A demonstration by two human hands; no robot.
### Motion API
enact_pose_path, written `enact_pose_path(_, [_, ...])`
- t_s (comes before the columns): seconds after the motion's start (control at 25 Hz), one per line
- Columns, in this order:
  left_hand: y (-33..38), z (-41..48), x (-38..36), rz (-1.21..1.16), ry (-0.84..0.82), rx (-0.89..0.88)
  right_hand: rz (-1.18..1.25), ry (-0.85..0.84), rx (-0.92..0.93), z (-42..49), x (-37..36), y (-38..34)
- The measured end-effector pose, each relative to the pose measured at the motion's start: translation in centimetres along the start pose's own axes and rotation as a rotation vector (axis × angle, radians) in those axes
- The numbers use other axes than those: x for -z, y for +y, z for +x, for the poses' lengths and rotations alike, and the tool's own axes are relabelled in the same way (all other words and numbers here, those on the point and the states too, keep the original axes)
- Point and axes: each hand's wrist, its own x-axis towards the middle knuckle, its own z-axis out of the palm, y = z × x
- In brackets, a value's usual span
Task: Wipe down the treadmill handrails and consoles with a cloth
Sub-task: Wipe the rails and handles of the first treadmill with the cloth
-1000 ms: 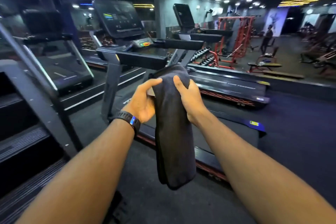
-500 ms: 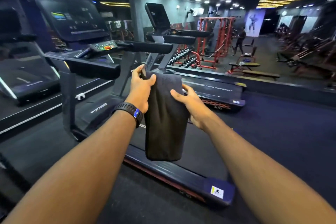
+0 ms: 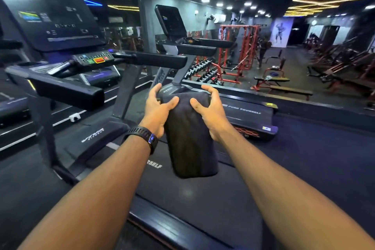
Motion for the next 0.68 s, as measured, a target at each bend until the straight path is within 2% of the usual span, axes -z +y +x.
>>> enact_pose_path(0.08, [0.6,5.8,-0.3,-0.006,0.093,-0.082,-0.106,-0.036,-0.027,5.7,-1.1,0.9])
enact_pose_path(0.2, [2.1,13.1,-0.1,0.041,0.074,-0.125,-0.199,-0.119,-0.033,12.7,-2.4,1.3])
enact_pose_path(0.28, [2.9,17.0,0.8,0.004,0.039,-0.083,-0.137,-0.159,-0.019,16.4,-3.6,1.7])
enact_pose_path(0.4, [2.8,20.9,2.1,-0.037,-0.085,0.064,-0.022,-0.062,0.037,21.1,-5.7,3.0])
enact_pose_path(0.52, [1.9,23.8,3.4,0.011,-0.123,0.095,-0.026,0.024,0.130,25.9,-8.0,4.3])
enact_pose_path(0.6, [1.4,26.2,4.5,0.018,-0.079,0.065,-0.022,0.019,0.150,28.7,-9.3,4.9])
enact_pose_path(0.68, [1.2,28.8,5.4,0.015,0.041,-0.021,0.053,-0.094,0.045,31.3,-10.6,6.0])
